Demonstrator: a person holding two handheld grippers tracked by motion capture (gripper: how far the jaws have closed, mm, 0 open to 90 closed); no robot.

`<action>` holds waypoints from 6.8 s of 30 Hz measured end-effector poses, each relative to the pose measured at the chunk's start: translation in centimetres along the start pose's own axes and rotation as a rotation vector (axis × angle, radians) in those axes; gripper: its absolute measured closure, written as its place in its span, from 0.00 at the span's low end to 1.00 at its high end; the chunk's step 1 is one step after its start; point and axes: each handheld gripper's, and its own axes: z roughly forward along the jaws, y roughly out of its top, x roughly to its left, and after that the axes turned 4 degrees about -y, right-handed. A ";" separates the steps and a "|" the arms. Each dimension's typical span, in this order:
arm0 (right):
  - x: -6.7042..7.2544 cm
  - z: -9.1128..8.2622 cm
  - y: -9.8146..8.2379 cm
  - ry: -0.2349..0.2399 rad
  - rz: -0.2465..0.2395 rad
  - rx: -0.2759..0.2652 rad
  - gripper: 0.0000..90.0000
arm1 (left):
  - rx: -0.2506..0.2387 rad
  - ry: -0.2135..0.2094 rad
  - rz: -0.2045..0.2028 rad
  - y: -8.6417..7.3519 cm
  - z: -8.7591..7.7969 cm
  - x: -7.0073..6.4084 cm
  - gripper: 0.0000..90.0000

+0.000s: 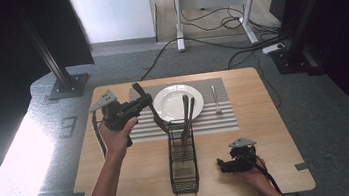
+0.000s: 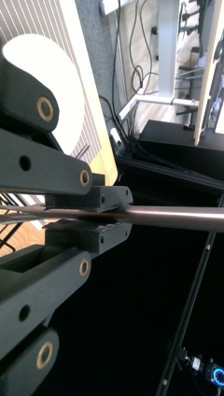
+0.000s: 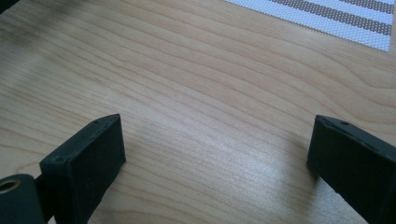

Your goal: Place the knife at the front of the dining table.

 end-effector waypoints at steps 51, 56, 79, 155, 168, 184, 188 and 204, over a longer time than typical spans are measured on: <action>0.0 0.0 0.0 0.007 -0.005 0.002 0.06 | 0.094 0.204 -0.008 -1.6 -1.6 3.5 0.93; 0.0 0.0 0.0 0.007 -0.005 0.003 0.06 | 0.109 0.223 -0.009 -1.8 -1.6 3.9 0.93; 0.0 0.0 0.0 0.007 -0.007 0.001 0.06 | 0.189 0.307 -0.025 -3.2 -1.0 6.0 0.93; 0.0 0.2 0.1 0.011 -0.011 -0.004 0.05 | 0.360 0.478 -0.095 -4.6 7.6 13.5 0.92; 0.0 0.3 0.1 0.010 -0.010 -0.007 0.04 | 0.411 0.500 -0.208 -4.9 9.1 16.6 0.92; 0.0 0.4 0.2 0.012 -0.010 -0.011 0.04 | 0.448 0.517 -0.317 -7.5 11.9 20.1 0.91; 0.0 0.4 0.2 0.012 -0.010 -0.011 0.04 | 0.451 0.517 -0.332 -8.0 12.4 20.3 0.91; 0.0 0.4 0.2 0.013 -0.012 -0.011 0.04 | 0.511 0.560 -0.374 -10.6 14.2 21.4 0.92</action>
